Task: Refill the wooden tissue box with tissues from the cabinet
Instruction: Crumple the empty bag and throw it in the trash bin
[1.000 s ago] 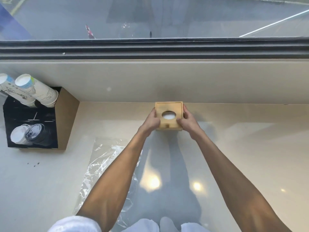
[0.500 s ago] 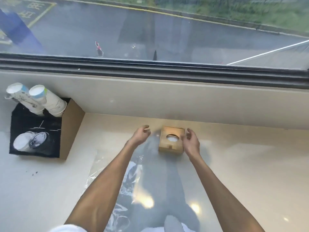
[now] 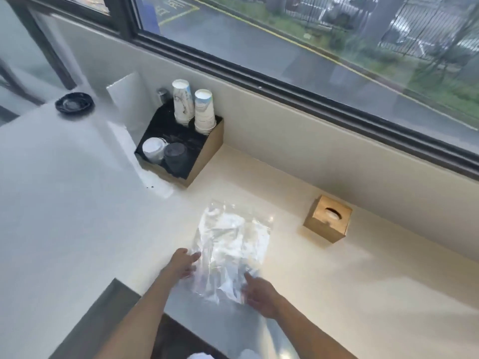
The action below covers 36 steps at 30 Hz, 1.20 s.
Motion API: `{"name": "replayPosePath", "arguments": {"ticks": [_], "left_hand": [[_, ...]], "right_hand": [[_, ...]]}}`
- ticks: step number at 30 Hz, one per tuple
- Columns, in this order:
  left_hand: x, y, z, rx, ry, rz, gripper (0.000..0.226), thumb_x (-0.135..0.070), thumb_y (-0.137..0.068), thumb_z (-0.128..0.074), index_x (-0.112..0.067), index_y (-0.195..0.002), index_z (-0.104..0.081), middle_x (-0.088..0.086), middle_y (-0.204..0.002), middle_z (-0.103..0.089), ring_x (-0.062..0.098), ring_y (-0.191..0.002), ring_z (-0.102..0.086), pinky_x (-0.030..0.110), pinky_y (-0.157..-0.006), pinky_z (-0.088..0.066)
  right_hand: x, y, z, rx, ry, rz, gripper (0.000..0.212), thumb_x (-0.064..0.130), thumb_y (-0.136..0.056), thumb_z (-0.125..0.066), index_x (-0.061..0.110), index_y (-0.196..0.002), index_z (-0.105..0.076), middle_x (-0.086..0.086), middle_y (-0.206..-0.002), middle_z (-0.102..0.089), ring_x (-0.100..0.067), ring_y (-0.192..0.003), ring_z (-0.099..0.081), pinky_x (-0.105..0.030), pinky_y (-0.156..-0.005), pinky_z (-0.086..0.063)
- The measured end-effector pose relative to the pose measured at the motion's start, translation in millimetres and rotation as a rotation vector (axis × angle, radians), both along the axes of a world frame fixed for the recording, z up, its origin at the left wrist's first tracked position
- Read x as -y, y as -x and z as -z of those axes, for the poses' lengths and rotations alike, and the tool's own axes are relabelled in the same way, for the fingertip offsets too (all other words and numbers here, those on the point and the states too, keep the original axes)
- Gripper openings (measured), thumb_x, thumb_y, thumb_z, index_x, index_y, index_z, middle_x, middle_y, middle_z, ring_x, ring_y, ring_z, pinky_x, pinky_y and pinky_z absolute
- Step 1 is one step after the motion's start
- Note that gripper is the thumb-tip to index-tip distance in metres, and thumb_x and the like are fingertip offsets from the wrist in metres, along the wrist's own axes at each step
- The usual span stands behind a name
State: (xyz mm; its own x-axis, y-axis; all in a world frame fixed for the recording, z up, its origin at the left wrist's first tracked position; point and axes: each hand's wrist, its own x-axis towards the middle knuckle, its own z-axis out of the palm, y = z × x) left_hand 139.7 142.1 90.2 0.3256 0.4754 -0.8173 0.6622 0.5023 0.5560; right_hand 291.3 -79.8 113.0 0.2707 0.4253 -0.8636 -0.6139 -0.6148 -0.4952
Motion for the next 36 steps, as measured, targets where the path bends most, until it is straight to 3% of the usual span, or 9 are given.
{"name": "replayPosePath", "arguments": {"ticks": [3, 9, 12, 15, 18, 22, 28, 33, 36], "left_hand": [[-14, -7, -25, 0.179, 0.079, -0.036, 0.022, 0.009, -0.088, -0.058, -0.006, -0.075, -0.051, 0.012, -0.072, -0.041, 0.013, -0.039, -0.044, 0.021, -0.041, -0.036], [-38, -76, -183, 0.572, -0.095, -0.029, 0.053, 0.008, -0.091, -0.042, -0.031, -0.125, -0.052, 0.009, -0.088, -0.054, 0.019, -0.080, -0.055, 0.042, -0.070, -0.058], [-5, -96, -247, 0.758, -0.095, 0.143, 0.060, -0.003, -0.095, -0.053, -0.042, -0.138, -0.036, 0.008, -0.118, -0.050, 0.035, -0.109, -0.055, 0.060, -0.085, -0.054], [46, -105, -282, 0.733, -0.263, 0.356, 0.092, 0.007, -0.089, -0.056, -0.050, -0.146, -0.012, 0.012, -0.127, -0.048, 0.039, -0.102, -0.063, 0.052, -0.077, -0.059], [109, -106, -286, 0.613, -0.390, 0.517, 0.098, 0.019, -0.083, -0.039, -0.044, -0.149, -0.009, 0.007, -0.128, -0.039, 0.036, -0.087, -0.063, 0.042, -0.057, -0.060], [206, -81, -268, 0.468, -0.423, 0.601, 0.089, 0.016, -0.079, -0.021, -0.038, -0.149, -0.024, 0.005, -0.124, -0.043, 0.038, -0.077, -0.061, 0.040, -0.057, -0.057], [360, -30, -278, 0.804, -0.338, 0.720, 0.090, 0.019, -0.083, -0.033, -0.033, -0.153, -0.011, -0.003, -0.148, -0.042, 0.012, -0.130, -0.046, 0.013, -0.078, -0.049], [403, 23, -305, 0.835, -0.214, 0.378, 0.059, 0.008, -0.078, -0.042, -0.021, -0.128, -0.037, 0.002, -0.112, -0.073, 0.020, -0.092, -0.055, 0.028, -0.082, -0.041], [391, 62, -294, 0.741, -0.519, 0.193, 0.045, -0.007, -0.090, -0.053, -0.024, -0.129, -0.039, 0.004, -0.130, -0.054, 0.018, -0.118, -0.046, 0.031, -0.094, -0.038]], "right_hand": [[-20, -14, -32, 0.129, -0.078, 0.123, 0.017, -0.007, -0.093, -0.052, 0.003, -0.106, -0.054, -0.016, -0.069, -0.053, -0.016, -0.043, -0.050, -0.021, -0.044, -0.040], [-28, -94, -157, 0.587, -0.456, 0.258, 0.053, -0.008, -0.094, -0.049, 0.026, -0.134, -0.057, -0.005, -0.109, -0.059, -0.020, -0.081, -0.067, -0.030, -0.068, -0.057], [7, -106, -218, 0.716, -0.549, 0.233, 0.059, -0.006, -0.095, -0.051, 0.034, -0.139, -0.052, 0.009, -0.123, -0.062, -0.016, -0.092, -0.070, -0.022, -0.062, -0.053], [62, -103, -248, 0.777, -0.521, 0.388, 0.070, -0.016, -0.092, -0.043, 0.025, -0.148, -0.039, -0.005, -0.131, -0.061, -0.017, -0.074, -0.060, -0.019, -0.046, -0.047], [123, -80, -246, 0.747, -0.440, 0.444, 0.068, -0.021, -0.091, -0.039, 0.021, -0.145, -0.039, -0.010, -0.130, -0.056, -0.015, -0.069, -0.062, -0.022, -0.045, -0.052], [200, -27, -222, 0.562, -0.212, 0.323, 0.044, -0.002, -0.096, -0.036, 0.023, -0.130, -0.050, -0.010, -0.108, -0.057, -0.023, -0.069, -0.063, -0.047, -0.074, -0.059], [248, 60, -242, 0.570, -0.592, 0.431, 0.049, 0.047, -0.098, -0.051, 0.046, -0.143, -0.032, 0.014, -0.132, -0.055, -0.019, -0.120, -0.056, -0.039, -0.085, -0.048], [272, 106, -256, 0.564, -0.724, 0.849, 0.020, 0.012, -0.096, -0.061, 0.030, -0.103, -0.060, 0.001, -0.112, -0.068, -0.023, -0.099, -0.064, -0.041, -0.077, -0.052], [278, 128, -254, 0.381, -0.793, 0.959, 0.021, 0.008, -0.096, -0.059, 0.029, -0.092, -0.057, 0.004, -0.093, -0.071, -0.017, -0.086, -0.068, -0.034, -0.069, -0.050]]}}
